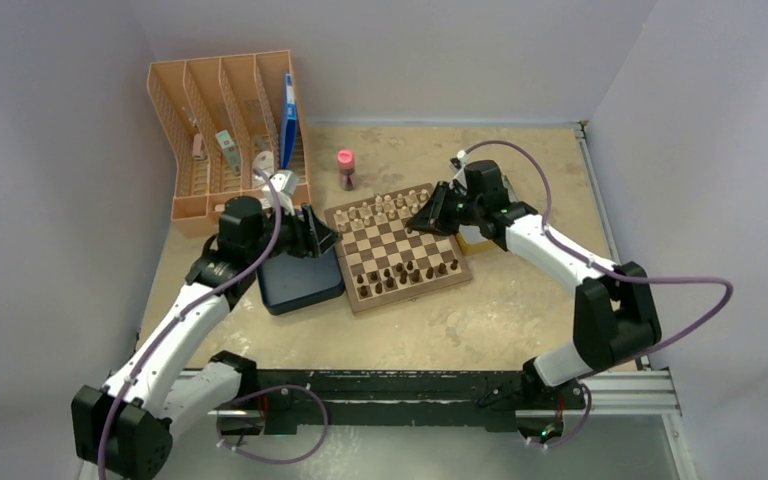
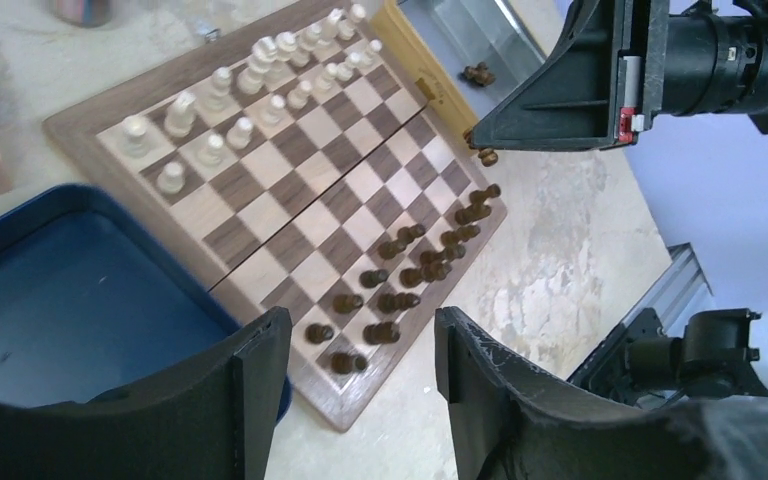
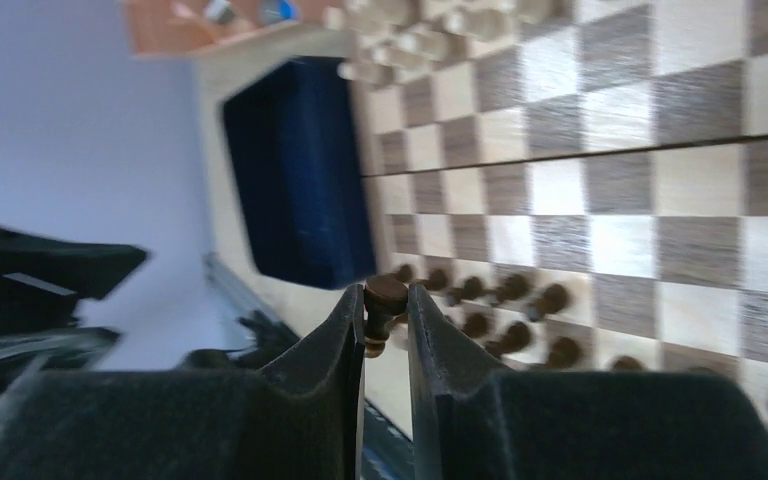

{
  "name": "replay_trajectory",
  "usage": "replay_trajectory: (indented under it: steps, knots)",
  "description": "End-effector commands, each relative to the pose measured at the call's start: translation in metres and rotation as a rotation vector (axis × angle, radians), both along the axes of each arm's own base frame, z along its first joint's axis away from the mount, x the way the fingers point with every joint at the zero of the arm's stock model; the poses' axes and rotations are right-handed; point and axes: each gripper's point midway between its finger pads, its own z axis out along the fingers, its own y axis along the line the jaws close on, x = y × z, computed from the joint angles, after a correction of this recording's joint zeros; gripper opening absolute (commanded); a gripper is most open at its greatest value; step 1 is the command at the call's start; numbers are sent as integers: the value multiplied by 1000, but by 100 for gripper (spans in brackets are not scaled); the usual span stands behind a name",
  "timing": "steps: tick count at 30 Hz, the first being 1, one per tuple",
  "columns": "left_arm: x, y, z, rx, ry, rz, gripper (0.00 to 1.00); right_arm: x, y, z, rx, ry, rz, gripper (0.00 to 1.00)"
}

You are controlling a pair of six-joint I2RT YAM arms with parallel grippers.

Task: Set up the chess pieces on the board
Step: Place the chess piece on the chessboard.

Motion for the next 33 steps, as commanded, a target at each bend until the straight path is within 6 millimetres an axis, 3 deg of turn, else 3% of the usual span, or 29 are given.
replay_trajectory:
  steps: [1,10,16,33]
  knots:
    - [26,-38,64,-108,-208,-10,54,2,26,67,300,-54,-20,15]
    - [41,-116,82,-118,-402,-34,50,-17,27,110,495,-41,-56,15]
    - [41,-149,73,-78,-472,-65,45,-19,25,120,545,-38,-76,14]
    - [45,-154,76,-64,-528,-7,41,-17,24,115,559,-36,-78,13]
